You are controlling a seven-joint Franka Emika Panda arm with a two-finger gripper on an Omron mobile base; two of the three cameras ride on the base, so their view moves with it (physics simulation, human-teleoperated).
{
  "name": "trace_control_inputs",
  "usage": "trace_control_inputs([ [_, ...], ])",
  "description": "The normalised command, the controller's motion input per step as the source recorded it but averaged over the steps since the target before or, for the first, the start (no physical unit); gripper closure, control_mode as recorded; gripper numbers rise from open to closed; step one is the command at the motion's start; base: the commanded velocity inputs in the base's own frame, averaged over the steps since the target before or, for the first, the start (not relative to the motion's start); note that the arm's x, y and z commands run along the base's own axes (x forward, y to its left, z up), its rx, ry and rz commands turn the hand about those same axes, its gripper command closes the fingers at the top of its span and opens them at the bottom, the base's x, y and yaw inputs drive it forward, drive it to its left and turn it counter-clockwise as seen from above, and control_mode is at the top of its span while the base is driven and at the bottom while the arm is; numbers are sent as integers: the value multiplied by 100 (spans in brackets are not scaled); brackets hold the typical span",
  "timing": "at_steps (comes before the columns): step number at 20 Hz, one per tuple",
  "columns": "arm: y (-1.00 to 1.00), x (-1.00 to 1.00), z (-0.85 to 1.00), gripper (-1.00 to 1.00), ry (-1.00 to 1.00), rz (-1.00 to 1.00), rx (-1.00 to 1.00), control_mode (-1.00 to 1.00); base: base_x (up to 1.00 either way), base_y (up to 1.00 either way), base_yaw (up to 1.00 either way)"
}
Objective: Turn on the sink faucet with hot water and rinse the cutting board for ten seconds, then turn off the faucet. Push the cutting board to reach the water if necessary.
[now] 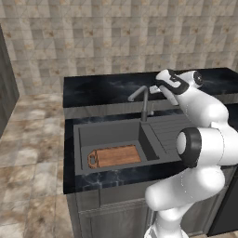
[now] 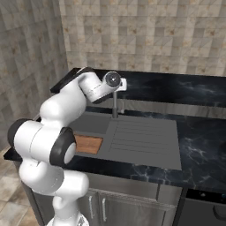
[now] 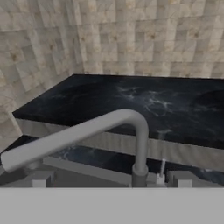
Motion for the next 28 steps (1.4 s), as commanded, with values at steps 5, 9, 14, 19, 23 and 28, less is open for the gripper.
trace_control_inputs([
  [5, -2, 20, -4, -100, -11, 0, 4, -100, 0, 0, 0],
  [9, -3, 7, -12, -100, -9, 2, 1, -100, 0, 0, 0],
  [14, -6, 0, -15, -100, -4, 2, 0, -100, 0, 0, 0],
  [19, -10, 0, -14, -100, -2, 3, 0, -100, 0, 0, 0],
  [23, -12, 0, -12, -100, 0, 3, 1, -100, 0, 0, 0],
  [28, -11, 0, -11, -100, 0, 3, 1, -100, 0, 0, 0],
])
